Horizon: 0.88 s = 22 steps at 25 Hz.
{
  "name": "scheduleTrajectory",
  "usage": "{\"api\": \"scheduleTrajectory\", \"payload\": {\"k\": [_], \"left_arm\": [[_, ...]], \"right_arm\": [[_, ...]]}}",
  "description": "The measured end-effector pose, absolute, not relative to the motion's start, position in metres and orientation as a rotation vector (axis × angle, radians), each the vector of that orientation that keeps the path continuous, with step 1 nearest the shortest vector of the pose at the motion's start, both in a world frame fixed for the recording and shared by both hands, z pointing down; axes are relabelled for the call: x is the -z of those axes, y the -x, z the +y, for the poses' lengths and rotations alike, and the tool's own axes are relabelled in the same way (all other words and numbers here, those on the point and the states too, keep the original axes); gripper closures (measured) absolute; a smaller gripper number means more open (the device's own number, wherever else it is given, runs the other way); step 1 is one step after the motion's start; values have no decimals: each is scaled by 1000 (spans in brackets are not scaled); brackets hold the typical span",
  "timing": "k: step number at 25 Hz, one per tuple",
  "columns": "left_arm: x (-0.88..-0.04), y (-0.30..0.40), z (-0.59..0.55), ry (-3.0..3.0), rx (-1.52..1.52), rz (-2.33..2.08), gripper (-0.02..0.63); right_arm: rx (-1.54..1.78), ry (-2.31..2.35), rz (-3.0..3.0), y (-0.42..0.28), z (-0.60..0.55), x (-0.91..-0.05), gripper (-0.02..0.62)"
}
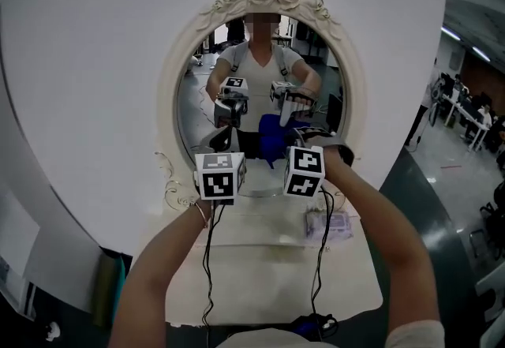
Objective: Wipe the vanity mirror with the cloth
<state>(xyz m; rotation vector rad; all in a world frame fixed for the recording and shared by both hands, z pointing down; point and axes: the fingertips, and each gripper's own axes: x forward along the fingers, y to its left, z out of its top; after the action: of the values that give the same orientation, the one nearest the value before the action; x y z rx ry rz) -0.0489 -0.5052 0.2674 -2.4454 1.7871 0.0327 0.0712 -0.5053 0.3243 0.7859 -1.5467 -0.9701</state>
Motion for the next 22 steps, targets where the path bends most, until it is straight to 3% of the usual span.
{"api": "scheduleTrajectory", "payload": {"k": [11, 22], "left_arm": [[-76, -9, -478, 2302, -206, 1558, 601], [-60, -19, -490, 2296, -205, 1603, 601]], "right_arm": [[1281, -1130, -1342, -103, -490, -94, 532], [1324, -1157, -1171, -116, -507, -73, 532]]}}
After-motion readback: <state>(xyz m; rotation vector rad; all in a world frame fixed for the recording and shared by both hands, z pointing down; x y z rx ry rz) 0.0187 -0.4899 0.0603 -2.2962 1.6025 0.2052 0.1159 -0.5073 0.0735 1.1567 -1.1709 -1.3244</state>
